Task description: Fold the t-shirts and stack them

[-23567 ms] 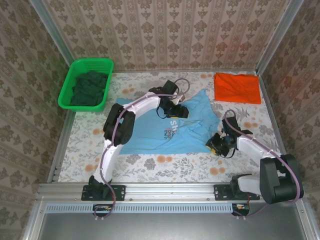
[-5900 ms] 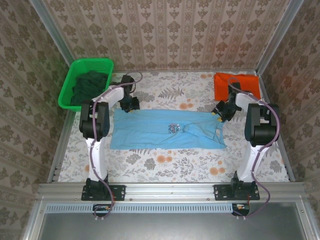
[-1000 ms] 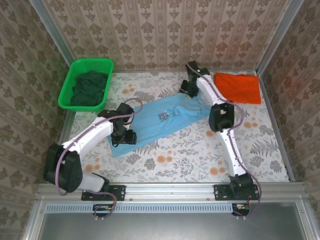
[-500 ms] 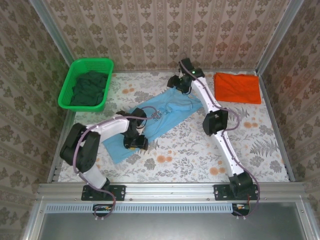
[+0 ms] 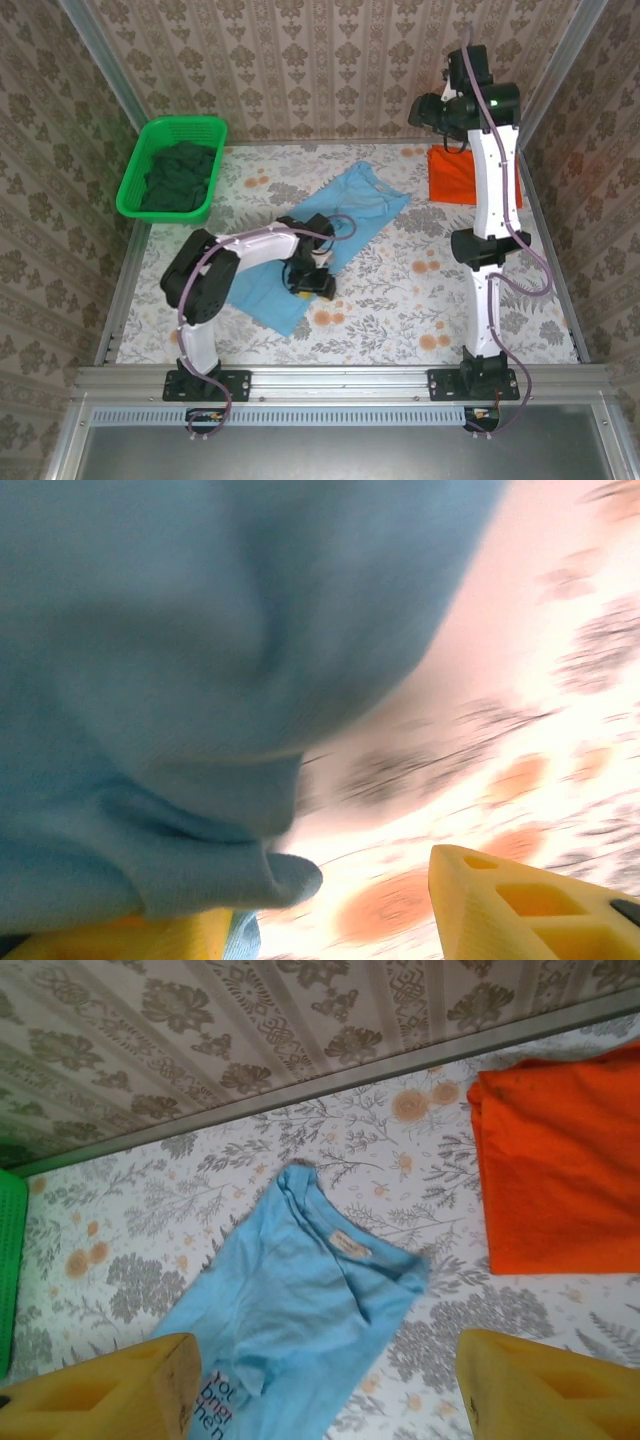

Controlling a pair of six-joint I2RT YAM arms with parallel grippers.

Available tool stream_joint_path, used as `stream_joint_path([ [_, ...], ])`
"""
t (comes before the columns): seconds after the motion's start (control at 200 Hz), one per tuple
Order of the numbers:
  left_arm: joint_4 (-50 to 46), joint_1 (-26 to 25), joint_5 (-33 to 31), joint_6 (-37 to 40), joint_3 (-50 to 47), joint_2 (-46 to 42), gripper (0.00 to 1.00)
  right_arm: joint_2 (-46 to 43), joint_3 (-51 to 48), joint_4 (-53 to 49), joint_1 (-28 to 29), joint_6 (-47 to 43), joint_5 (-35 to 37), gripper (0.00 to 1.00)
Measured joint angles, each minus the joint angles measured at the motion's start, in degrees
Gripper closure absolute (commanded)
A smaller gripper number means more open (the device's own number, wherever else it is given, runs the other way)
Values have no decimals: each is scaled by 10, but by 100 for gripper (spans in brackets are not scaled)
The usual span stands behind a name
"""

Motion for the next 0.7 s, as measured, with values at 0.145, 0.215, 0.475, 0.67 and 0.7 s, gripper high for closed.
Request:
stream_joint_path([
  [0.145, 14, -58, 33, -17, 108, 75, 42, -51, -41, -22, -8, -10, 2, 27],
  [0.215, 17, -79, 43, -28, 163, 112, 42, -74, -74, -28, -22, -17, 2, 27],
  [0.475, -13, -125, 68, -70, 405, 257, 33, -105, -150, -35, -66, -30, -27, 28],
  [0.67, -14, -140, 99, -82, 479, 300, 21, -158, -245, -33, -70, -29, -26, 28],
  [0.7, -10, -140, 102, -82, 475, 297, 19, -177, -278, -32, -72, -29, -28, 28],
])
